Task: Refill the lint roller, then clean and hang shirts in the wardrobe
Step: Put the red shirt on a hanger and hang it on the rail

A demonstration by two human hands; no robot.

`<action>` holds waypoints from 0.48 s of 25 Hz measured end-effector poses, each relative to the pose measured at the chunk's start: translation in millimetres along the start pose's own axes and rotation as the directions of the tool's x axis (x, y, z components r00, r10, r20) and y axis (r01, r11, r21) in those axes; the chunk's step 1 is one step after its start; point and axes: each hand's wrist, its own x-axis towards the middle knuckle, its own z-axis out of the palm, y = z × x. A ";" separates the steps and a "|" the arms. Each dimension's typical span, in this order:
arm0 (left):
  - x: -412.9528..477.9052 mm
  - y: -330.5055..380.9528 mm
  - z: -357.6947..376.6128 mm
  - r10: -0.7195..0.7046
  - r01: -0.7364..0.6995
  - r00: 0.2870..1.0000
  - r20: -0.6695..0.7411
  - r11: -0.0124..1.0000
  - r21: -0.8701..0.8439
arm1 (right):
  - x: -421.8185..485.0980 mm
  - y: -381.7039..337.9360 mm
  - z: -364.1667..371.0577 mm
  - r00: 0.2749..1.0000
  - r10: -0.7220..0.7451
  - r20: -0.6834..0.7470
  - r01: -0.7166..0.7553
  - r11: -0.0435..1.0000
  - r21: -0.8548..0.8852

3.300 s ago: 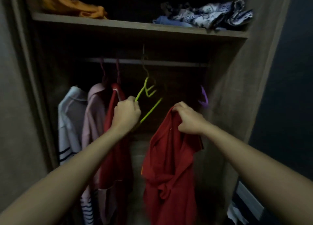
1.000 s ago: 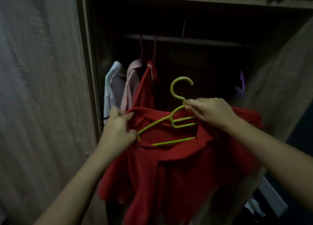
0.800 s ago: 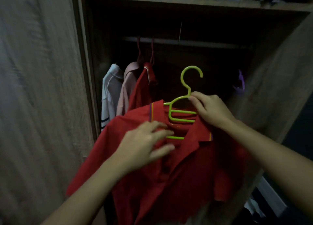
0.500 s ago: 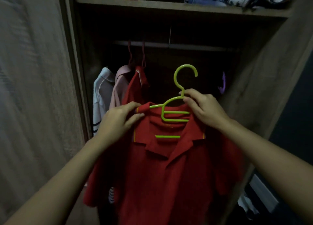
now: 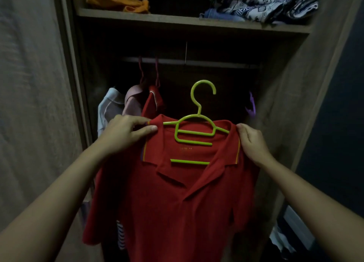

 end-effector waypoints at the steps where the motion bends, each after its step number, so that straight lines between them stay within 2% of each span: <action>1: 1.2 2.4 -0.7 0.012 -0.013 1.000 0.015 0.998 0.056 | -1.7 -1.7 2.1 1.000 0.021 0.000 -0.021 0.999 0.024; 2: 1.9 3.5 -1.6 0.025 -0.027 0.999 0.028 0.996 0.081 | -3.2 -5.0 2.6 1.000 0.027 0.012 -0.028 0.999 0.032; 4: 2.1 4.6 -2.9 0.017 -0.017 1.000 0.021 1.000 0.024 | -3.5 -7.1 2.6 0.999 0.024 0.041 -0.026 0.999 0.033; 6: -0.3 4.8 -0.7 -0.036 0.032 0.998 -0.045 0.996 -0.079 | -2.1 -3.5 2.9 0.997 0.030 0.064 -0.031 0.999 0.010; 8: -3.8 7.6 3.0 -0.083 0.072 0.989 -0.124 0.993 -0.098 | 0.1 2.7 5.1 0.996 0.036 0.078 -0.029 0.996 -0.087; 10: -6.7 10.8 8.1 -0.120 0.108 0.975 -0.185 0.991 -0.077 | -0.3 -0.9 10.4 1.000 0.025 0.019 -0.022 0.990 -0.140; 12: -6.7 14.3 14.5 -0.167 0.157 0.958 -0.232 0.986 -0.060 | -4.2 -23.1 19.8 0.997 -0.007 -0.075 0.003 0.999 -0.051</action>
